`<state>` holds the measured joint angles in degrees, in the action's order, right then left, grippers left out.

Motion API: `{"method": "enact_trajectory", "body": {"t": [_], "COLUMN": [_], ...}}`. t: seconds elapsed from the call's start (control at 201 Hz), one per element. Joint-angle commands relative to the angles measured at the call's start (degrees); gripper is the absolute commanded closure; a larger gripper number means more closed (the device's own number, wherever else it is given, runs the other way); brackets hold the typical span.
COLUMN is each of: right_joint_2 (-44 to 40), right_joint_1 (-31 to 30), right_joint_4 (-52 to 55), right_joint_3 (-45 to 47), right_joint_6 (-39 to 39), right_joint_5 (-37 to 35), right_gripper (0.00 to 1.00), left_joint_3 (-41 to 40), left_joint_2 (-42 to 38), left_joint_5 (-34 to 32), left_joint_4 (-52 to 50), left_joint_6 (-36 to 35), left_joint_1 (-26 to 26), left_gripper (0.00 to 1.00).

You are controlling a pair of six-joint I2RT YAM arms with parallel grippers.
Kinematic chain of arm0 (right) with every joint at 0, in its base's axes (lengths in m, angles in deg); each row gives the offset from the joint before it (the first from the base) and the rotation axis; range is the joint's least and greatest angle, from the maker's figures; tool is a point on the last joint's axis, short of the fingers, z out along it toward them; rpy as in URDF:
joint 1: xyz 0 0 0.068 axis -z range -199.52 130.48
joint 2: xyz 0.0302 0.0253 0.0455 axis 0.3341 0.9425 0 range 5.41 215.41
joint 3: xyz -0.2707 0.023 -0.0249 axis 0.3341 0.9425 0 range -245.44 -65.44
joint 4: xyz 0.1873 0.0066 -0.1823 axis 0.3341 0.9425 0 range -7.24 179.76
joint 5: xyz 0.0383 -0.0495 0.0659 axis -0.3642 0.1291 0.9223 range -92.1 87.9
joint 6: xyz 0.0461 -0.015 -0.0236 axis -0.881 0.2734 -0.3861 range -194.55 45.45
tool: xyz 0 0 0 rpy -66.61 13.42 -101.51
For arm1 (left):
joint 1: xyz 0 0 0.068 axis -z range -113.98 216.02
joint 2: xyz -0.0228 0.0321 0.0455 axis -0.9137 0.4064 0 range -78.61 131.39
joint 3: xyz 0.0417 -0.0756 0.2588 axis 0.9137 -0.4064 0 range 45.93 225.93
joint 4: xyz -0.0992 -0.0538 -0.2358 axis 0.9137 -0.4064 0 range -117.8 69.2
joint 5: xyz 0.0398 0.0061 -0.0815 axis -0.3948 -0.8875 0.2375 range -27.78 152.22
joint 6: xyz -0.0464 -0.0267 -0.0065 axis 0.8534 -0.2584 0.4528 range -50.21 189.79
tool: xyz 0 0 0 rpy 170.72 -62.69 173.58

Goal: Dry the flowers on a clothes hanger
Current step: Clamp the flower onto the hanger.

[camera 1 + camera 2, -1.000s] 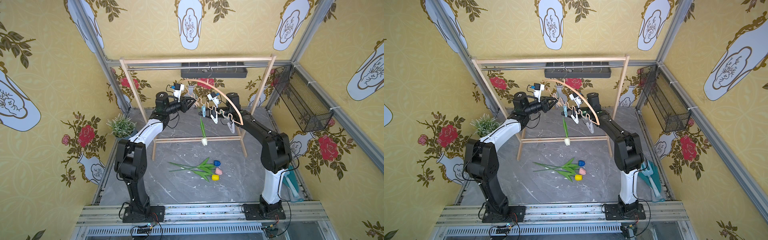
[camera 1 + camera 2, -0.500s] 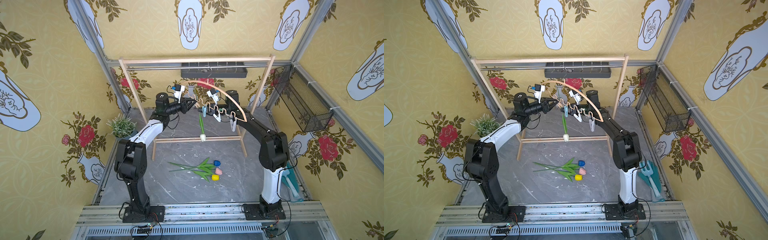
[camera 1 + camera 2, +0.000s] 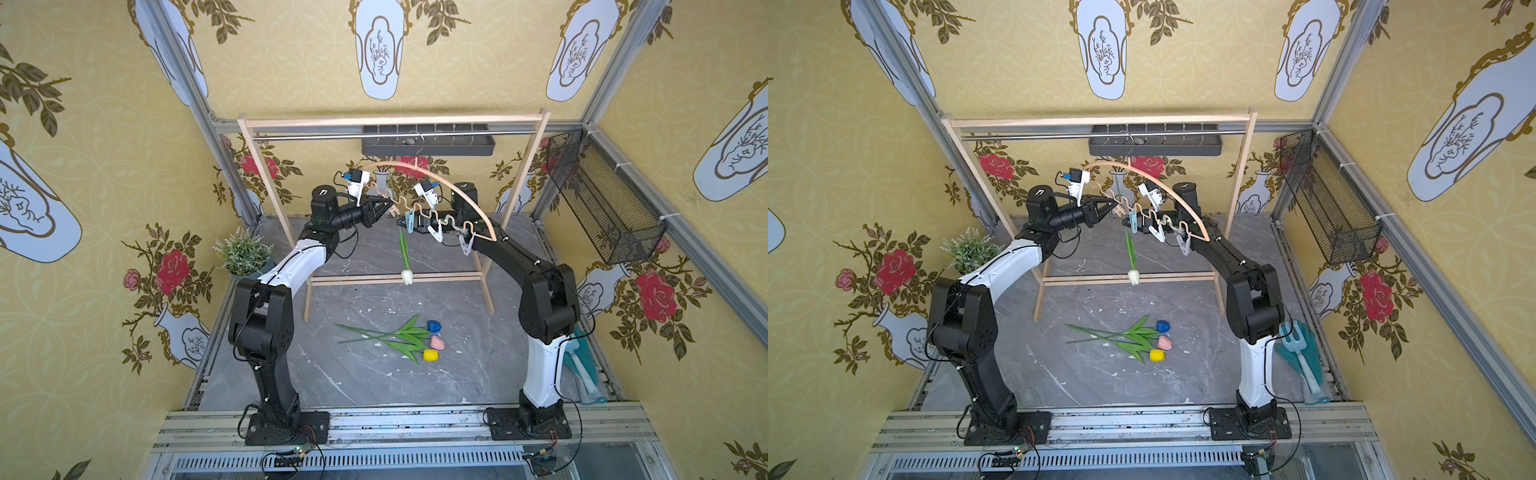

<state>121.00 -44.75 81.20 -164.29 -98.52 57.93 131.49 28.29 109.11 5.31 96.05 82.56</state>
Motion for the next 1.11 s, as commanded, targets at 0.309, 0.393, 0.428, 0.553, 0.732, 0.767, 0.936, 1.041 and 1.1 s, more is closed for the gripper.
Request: {"method": "enact_trajectory", "body": {"t": [0.309,0.393,0.428,0.553,0.732,0.767,0.936,1.041,1.1], "right_joint_2": [-0.03,-0.05,-0.11,-0.10,-0.19,-0.27,-0.39,-0.55,-0.71], "right_joint_1": [-0.78,-0.88,-0.87,-0.87,-0.87,-0.87,-0.87,-0.78,-0.75], "right_joint_4": [-3.36,-3.19,-3.27,-3.31,-3.27,-3.51,-3.89,-3.48,-2.77], "right_joint_3": [-1.52,-1.78,-1.63,-1.74,-1.72,-1.63,-1.42,-0.95,-0.70], "right_joint_6": [-0.29,-0.15,-0.15,-0.12,-0.25,-0.31,-0.62,-0.21,0.40], "right_joint_5": [0.58,0.35,0.26,0.01,-0.09,-0.10,0.00,-0.50,-1.05], "right_gripper": [1.00,1.00,1.00,1.00,1.00,1.00,1.00,1.00,1.00], "left_joint_3": [-0.22,-0.39,-0.48,-0.48,-1.16,-1.26,-1.52,-2.35,-3.38], "left_joint_2": [0.10,0.09,0.10,0.19,-0.27,-0.21,-0.43,-1.21,-2.13], "left_joint_5": [0.48,0.57,0.58,0.61,0.30,0.30,0.00,-1.40,-2.99], "left_joint_4": [1.04,1.46,1.55,1.83,2.72,2.98,3.34,3.38,3.51], "left_joint_6": [1.18,1.25,1.33,1.60,1.94,1.99,2.16,1.95,2.22], "left_joint_1": [0.01,-0.01,0.02,-0.01,-0.03,-0.01,-0.07,-0.34,-0.77], "left_gripper": [0.76,0.76,0.76,0.74,0.61,0.59,0.56,0.53,0.48]}}
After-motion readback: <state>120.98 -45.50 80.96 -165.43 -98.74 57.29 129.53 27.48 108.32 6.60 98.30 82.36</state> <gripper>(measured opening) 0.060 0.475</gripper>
